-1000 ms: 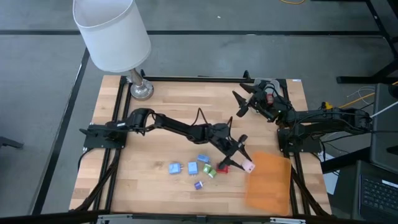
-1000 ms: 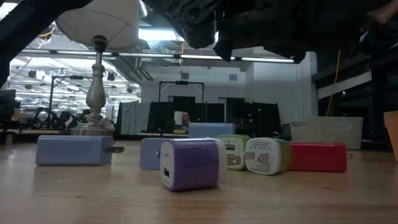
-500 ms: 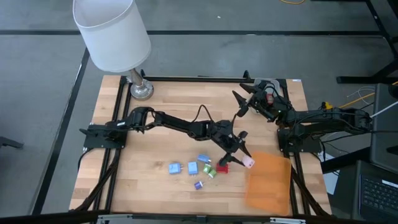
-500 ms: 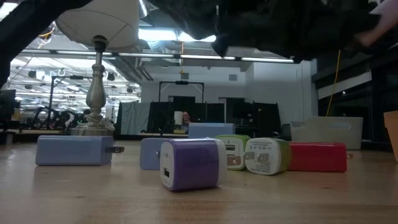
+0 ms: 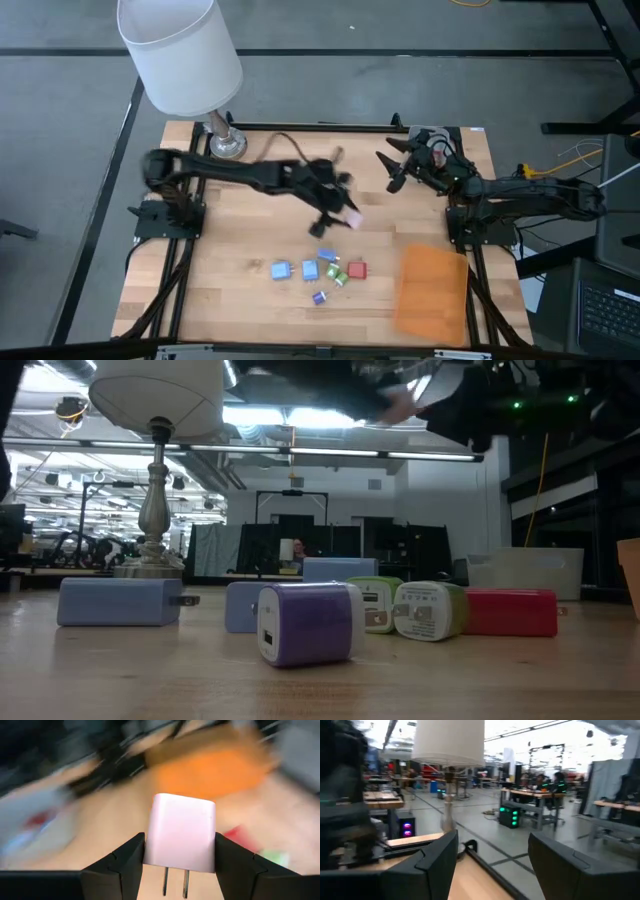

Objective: Pick & Place Office items
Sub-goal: Put the light pink charger adapter into the orange bin

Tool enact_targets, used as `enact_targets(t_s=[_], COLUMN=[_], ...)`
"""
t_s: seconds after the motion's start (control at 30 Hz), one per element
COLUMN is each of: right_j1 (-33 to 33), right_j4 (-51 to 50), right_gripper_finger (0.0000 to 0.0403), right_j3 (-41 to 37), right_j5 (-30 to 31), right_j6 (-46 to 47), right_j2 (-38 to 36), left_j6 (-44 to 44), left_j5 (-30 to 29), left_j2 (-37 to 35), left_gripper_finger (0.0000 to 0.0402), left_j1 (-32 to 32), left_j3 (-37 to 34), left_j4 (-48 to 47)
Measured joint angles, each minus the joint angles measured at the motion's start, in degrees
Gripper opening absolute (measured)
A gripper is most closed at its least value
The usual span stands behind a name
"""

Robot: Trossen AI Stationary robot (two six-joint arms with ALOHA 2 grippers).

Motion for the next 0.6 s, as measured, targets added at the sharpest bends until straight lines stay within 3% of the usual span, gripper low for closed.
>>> enact_targets(t_s=[0.17, 0.3, 0.4, 0.6], right_j1=[0.0, -0.6, -0.5, 1.5], right_j4=[-0.1, -0.3, -0.2, -0.1], right_gripper_finger=[0.0238, 0.0238, 0.0238, 0.0238], right_j3=[0.0, 0.0, 0.8, 7.5], right_j5=[-5.1, -10.0, -14.1, -13.8], right_j6=[4.8, 16.6, 23.9, 24.9], right_j2=[-0.4, 0.5, 2.9, 11.5], left_j6=[1.4, 7.3, 13.0, 23.9], left_j5=[-26.2, -45.0, -48.7, -51.2], left_j2=[-14.9, -21.6, -22.0, -15.0], left_gripper_finger=[0.0195, 0.0195, 0.0195, 0.0195], left_j1=[1.8, 0.1, -1.8, -4.7], left_j3=[-15.1, -20.6, -21.6, -20.9], left_j4=[0.5, 2.4, 5.6, 16.6])
